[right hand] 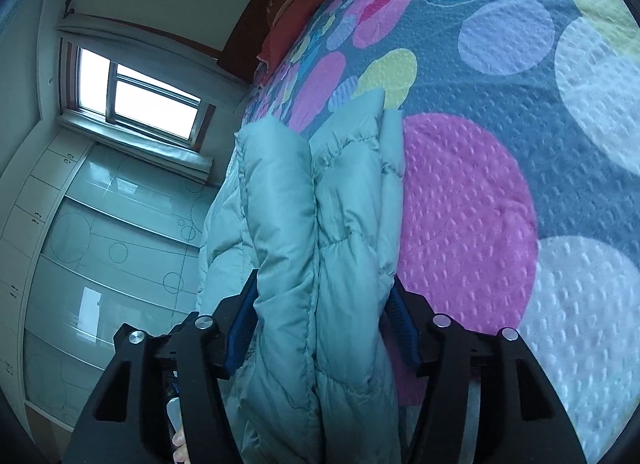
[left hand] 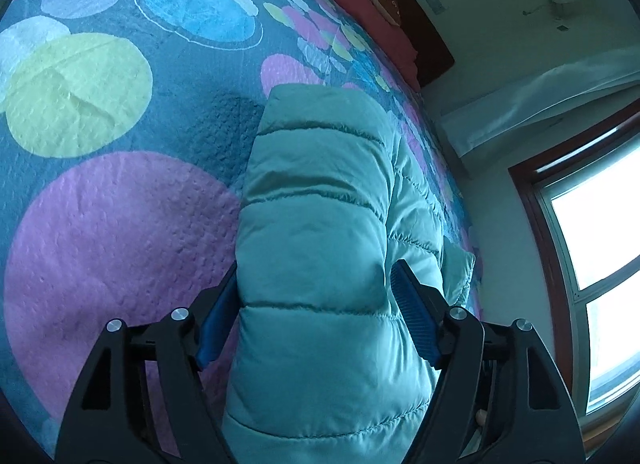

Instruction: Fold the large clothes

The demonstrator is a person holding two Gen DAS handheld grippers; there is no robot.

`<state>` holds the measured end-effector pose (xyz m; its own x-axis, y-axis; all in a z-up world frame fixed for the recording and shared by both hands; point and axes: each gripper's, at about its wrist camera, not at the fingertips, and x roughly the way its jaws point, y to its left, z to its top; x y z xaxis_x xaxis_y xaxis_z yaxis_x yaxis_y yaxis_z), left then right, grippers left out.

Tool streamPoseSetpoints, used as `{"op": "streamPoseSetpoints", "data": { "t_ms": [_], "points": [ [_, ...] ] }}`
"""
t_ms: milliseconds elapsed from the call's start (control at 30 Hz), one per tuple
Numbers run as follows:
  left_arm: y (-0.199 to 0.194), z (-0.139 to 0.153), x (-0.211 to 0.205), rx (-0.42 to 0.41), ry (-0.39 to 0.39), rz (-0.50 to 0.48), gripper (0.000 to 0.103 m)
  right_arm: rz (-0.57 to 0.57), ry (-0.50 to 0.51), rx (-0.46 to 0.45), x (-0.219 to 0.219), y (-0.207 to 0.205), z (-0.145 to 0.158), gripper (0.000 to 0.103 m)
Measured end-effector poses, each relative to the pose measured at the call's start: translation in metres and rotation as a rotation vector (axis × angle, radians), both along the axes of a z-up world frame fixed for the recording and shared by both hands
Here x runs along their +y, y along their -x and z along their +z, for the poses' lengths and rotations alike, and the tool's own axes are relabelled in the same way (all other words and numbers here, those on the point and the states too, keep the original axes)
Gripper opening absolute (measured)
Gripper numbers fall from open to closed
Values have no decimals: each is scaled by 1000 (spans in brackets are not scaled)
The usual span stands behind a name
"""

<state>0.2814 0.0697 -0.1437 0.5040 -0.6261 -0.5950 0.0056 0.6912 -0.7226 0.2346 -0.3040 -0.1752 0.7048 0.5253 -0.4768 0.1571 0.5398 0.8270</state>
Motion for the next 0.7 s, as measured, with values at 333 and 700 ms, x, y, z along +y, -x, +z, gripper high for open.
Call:
{"op": "streamPoseSetpoints", "data": {
  "t_ms": [333,700],
  "points": [
    [-41,-10,-7,60,-38,-37,72,-35,-61,19,-22,-33,-8,60],
    [-34,-12,-14,36,-95,-45,65,-24,-41,45,-21,-37,-14,35]
  ]
}}
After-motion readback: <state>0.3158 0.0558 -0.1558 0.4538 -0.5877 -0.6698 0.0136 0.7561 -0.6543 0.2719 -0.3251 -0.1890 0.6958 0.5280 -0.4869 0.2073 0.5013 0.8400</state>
